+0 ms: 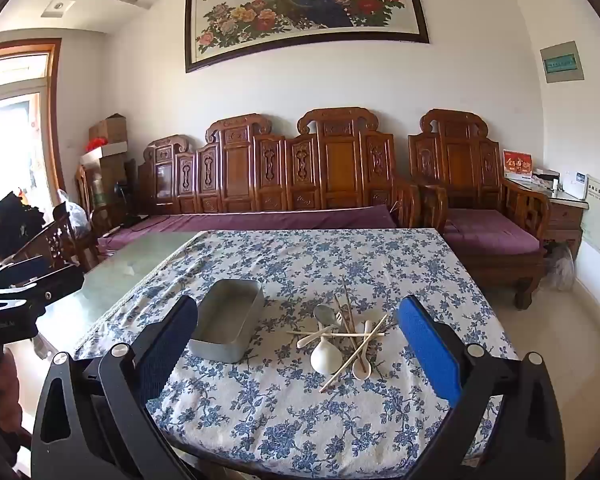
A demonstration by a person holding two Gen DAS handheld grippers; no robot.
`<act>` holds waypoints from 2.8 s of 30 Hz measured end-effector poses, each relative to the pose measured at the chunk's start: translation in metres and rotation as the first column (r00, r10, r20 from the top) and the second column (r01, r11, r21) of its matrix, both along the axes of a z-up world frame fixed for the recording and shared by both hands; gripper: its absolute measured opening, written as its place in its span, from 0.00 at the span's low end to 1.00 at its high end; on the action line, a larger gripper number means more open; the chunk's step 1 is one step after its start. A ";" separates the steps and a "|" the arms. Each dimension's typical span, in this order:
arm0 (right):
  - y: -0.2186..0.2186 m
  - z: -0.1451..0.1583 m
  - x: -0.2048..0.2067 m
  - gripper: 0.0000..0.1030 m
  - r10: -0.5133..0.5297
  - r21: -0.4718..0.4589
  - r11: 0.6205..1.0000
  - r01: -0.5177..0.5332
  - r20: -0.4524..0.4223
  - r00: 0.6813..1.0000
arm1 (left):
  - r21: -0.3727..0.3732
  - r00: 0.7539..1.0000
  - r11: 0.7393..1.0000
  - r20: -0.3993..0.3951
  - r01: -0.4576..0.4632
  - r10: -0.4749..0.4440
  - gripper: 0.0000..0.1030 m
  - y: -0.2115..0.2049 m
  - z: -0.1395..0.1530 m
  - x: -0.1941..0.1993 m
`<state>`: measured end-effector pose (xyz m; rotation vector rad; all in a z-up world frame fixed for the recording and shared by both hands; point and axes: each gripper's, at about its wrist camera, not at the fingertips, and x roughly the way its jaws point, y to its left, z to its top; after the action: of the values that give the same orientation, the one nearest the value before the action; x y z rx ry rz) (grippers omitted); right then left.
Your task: Organize utensils
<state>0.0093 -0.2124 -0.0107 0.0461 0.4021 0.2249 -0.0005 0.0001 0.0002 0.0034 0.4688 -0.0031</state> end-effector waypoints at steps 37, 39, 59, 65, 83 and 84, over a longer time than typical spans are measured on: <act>0.001 0.002 -0.002 0.98 -0.001 0.014 1.000 0.001 -0.001 1.000 | -0.007 1.000 1.000 0.001 0.014 -0.014 0.93 0.001 0.010 -0.003; 0.002 0.003 -0.003 0.98 0.000 0.013 1.000 0.000 0.000 1.000 | -0.008 1.000 1.000 0.002 0.016 -0.016 0.93 0.000 0.011 -0.003; 0.005 0.008 -0.004 0.98 0.004 0.017 1.000 -0.004 0.004 1.000 | -0.008 1.000 1.000 0.009 0.022 -0.022 0.93 -0.001 0.012 -0.006; 0.003 0.009 -0.004 0.98 0.005 0.018 1.000 -0.005 0.005 1.000 | -0.008 1.000 1.000 0.012 0.024 -0.024 0.93 0.000 0.012 -0.006; 0.004 0.012 -0.005 0.98 0.006 0.022 1.000 -0.006 0.006 1.000 | -0.004 0.999 0.999 0.017 0.035 -0.035 0.93 -0.005 0.014 -0.010; 0.004 0.013 -0.005 0.98 0.005 0.021 1.000 -0.005 0.006 1.000 | -0.004 0.999 0.999 0.017 0.036 -0.036 0.93 -0.005 0.014 -0.009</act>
<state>0.0046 -0.2080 0.0019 0.0654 0.3937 0.2343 -0.0100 -0.0049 0.0139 0.0074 0.4516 -0.0394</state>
